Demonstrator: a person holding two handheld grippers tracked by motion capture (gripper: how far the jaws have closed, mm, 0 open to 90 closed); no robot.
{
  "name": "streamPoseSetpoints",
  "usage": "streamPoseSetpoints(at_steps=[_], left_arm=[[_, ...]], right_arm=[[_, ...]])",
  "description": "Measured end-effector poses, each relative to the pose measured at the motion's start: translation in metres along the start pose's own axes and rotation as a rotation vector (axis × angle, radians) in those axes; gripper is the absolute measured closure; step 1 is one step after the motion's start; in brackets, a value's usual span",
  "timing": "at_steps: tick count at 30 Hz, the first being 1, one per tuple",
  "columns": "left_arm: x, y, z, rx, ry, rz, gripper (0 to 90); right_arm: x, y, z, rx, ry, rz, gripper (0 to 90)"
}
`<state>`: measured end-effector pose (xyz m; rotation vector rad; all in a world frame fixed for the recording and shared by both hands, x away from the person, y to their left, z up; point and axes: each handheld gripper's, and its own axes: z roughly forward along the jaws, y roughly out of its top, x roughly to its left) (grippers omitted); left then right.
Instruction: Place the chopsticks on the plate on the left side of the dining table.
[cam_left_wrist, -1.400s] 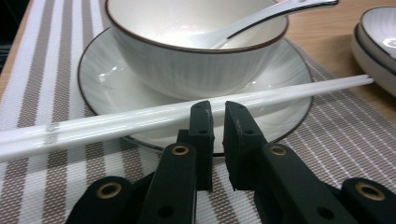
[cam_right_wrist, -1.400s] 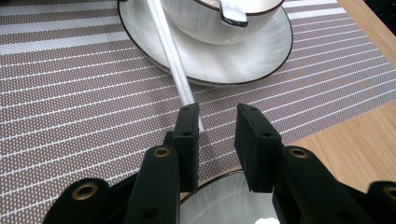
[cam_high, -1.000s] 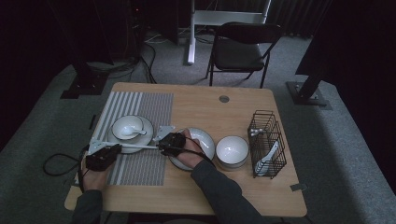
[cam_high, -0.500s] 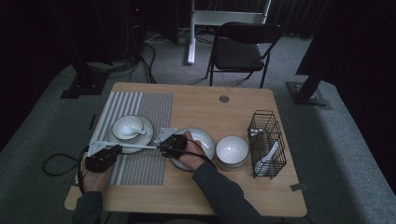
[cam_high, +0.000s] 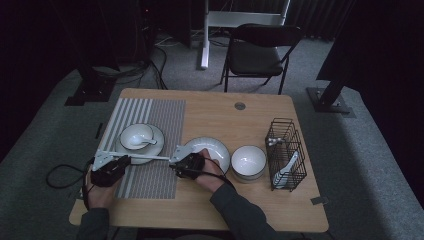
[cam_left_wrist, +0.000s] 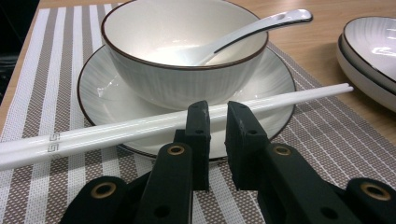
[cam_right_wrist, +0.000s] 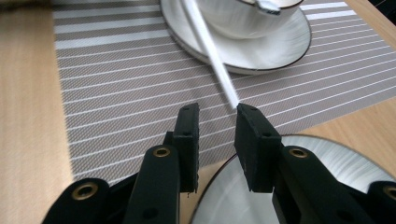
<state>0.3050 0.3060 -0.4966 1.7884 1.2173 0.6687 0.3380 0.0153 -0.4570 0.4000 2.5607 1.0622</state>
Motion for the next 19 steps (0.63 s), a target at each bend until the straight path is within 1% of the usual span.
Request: streamPoseSetpoints(at_steps=[4,8,19], left_arm=[[-0.003,0.0,-0.004,-0.009,-0.002,0.0,80.1],[-0.006,-0.001,-0.006,-0.013,-0.005,0.004,80.1],[-0.013,-0.006,-0.006,-0.008,-0.019,0.005,80.2]], right_arm=[[0.007,-0.006,-0.006,-0.011,0.005,-0.005,70.1],[0.012,-0.011,-0.01,-0.02,0.01,0.001,70.1],[0.014,-0.019,-0.01,-0.019,0.018,0.014,70.2]])
